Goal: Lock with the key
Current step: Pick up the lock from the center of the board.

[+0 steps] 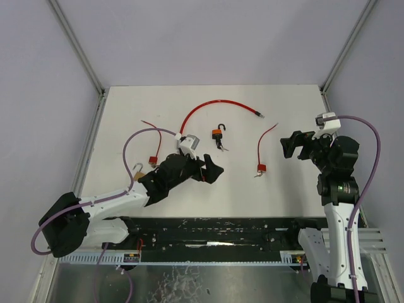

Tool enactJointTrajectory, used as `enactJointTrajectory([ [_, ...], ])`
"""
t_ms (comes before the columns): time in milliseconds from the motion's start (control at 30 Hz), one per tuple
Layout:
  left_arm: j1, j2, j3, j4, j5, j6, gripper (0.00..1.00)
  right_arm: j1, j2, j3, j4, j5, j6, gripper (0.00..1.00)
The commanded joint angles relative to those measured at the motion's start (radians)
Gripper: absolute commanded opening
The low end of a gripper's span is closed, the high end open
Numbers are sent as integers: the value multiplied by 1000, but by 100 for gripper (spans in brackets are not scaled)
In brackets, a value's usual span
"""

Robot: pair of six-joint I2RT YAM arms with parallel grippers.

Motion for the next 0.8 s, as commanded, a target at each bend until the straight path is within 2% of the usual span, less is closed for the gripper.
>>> enactJointTrajectory([
  [0,4,-6,32,79,41,-14,100,7,-17,8,34,7,2,100],
  [233,-3,-10,-12,216,141,-70,100,10,-25,-29,68,3,-28,100],
  [333,-41,5,-8,218,81,-75,100,8,-38,-86,102,-72,-106,100],
  [467,-110,53,16,203,-25,-59,99,8,-38,-172,135,-241,-289,100],
  [567,-132,116,42,199,-48,-63,98,7,-26,-177,99,-256,-349,100],
  [767,-147,218,81,197,-60,-79,97,8,-9,-162,69,-242,-350,100],
])
